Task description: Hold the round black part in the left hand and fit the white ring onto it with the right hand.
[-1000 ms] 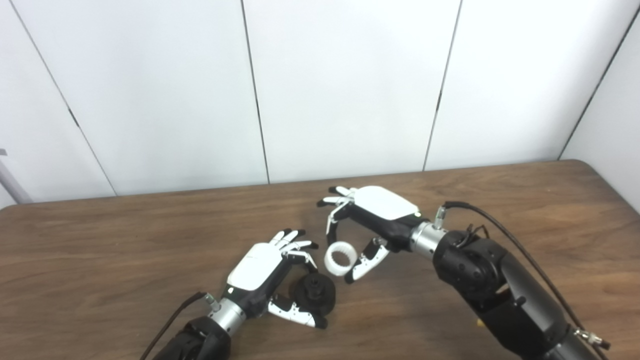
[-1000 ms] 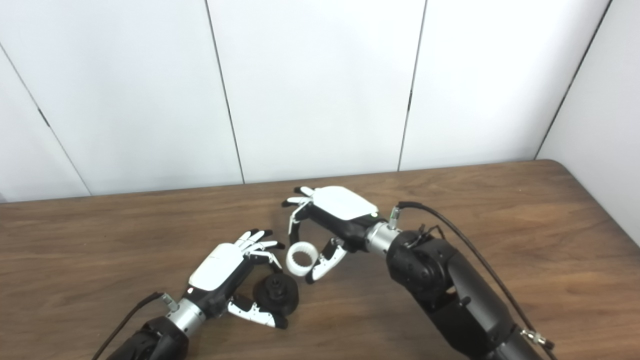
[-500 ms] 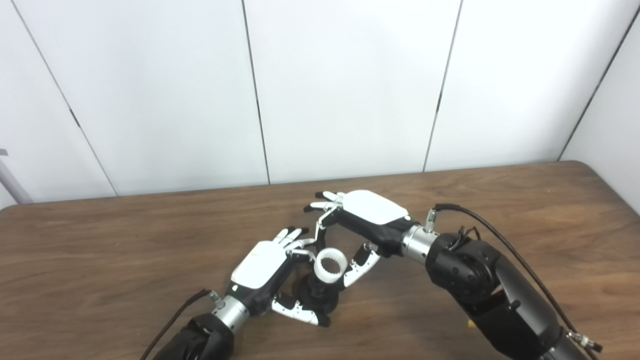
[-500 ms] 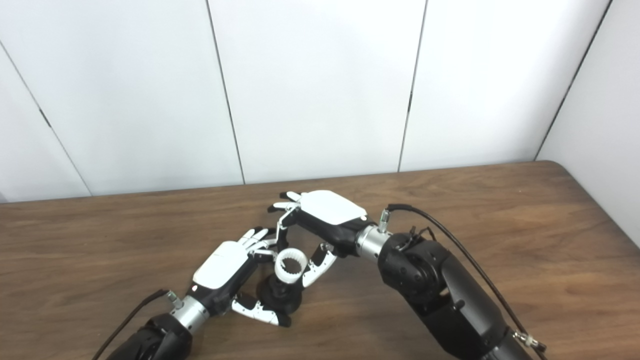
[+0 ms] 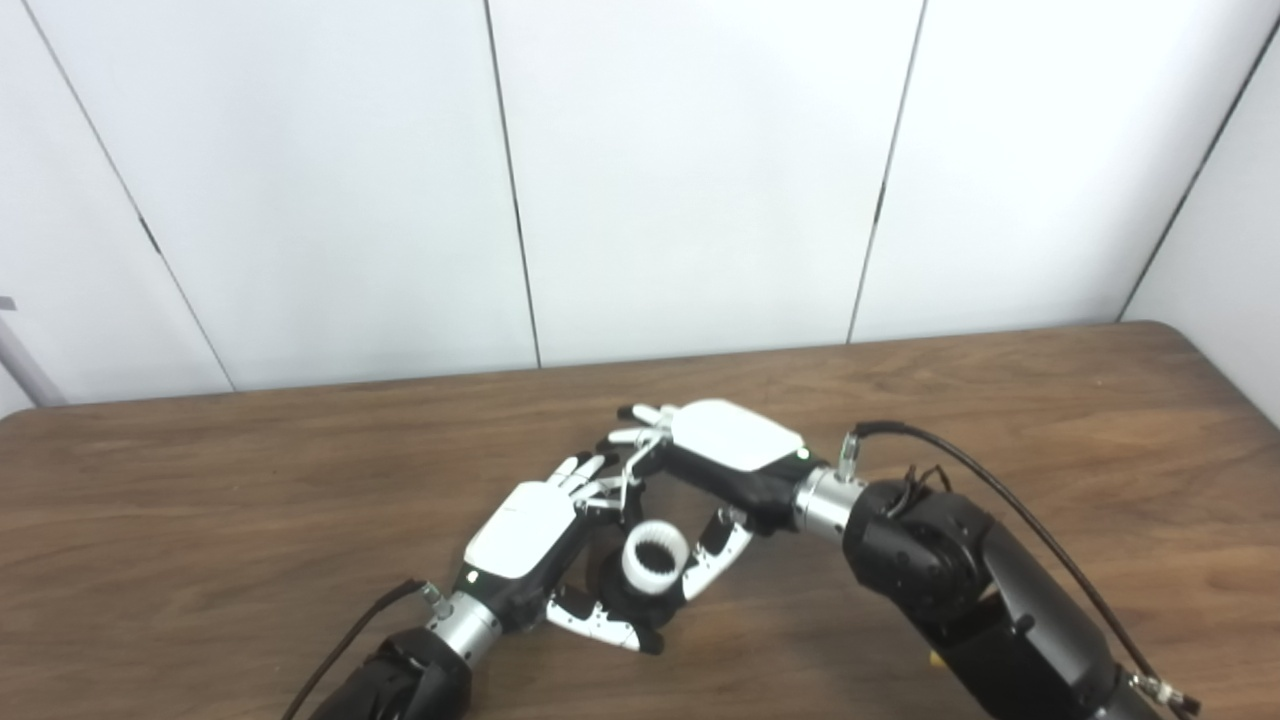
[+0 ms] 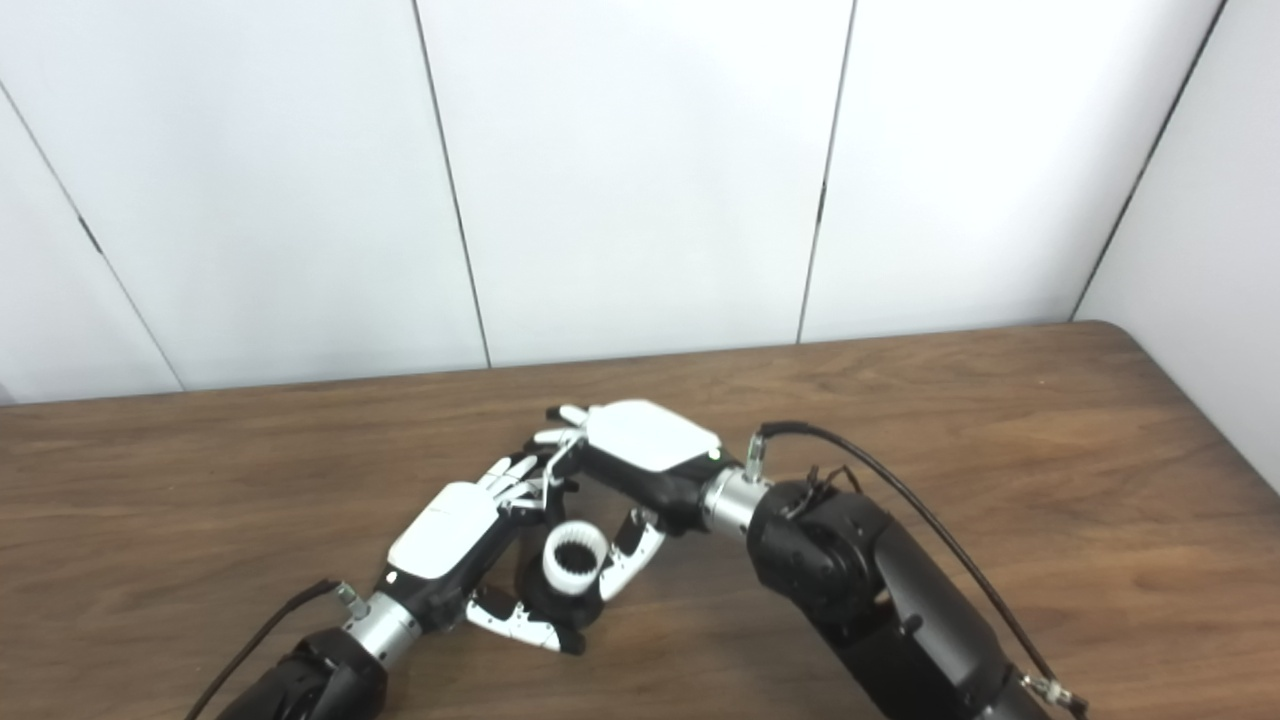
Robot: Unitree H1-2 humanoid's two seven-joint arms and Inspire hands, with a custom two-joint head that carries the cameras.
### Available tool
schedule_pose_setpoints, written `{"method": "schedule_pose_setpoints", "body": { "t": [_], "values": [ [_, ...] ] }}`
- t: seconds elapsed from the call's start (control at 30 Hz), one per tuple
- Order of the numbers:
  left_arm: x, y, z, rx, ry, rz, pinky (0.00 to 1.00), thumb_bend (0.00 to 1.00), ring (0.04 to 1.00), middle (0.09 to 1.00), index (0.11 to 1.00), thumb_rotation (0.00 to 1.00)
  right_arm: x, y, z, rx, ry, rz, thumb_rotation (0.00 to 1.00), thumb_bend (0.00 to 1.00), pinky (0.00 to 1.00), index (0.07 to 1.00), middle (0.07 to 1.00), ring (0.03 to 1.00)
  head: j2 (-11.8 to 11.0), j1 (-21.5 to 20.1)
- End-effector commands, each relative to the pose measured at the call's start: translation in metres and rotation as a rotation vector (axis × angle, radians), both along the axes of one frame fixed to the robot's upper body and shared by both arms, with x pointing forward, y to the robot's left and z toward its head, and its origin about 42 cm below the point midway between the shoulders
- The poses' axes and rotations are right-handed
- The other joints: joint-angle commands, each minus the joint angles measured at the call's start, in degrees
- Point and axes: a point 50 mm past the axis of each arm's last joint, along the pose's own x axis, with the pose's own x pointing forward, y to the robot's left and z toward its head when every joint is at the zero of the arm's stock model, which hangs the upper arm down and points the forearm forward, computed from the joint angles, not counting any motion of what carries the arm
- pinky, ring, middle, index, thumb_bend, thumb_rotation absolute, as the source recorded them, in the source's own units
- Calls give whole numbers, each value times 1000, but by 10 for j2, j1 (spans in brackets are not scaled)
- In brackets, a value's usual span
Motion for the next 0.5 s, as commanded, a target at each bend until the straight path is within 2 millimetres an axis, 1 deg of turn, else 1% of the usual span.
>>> {"method": "schedule_pose_setpoints", "body": {
  "t": [0.0,0.27,0.47],
  "values": [
    [-36,5,-47,136,177,-21,1000,521,978,867,482,49,3,6,9,19,-47,28,128,519,998,476,901,1000,1,1],
    [-48,0,-38,106,173,-36,1000,521,974,864,481,49,6,17,-11,15,-23,46,128,519,997,476,908,1000,7,3],
    [-52,-1,-36,100,174,-45,1000,521,975,860,480,48,5,24,-16,1,-10,66,127,519,1000,476,910,1000,9,5]
  ]
}}
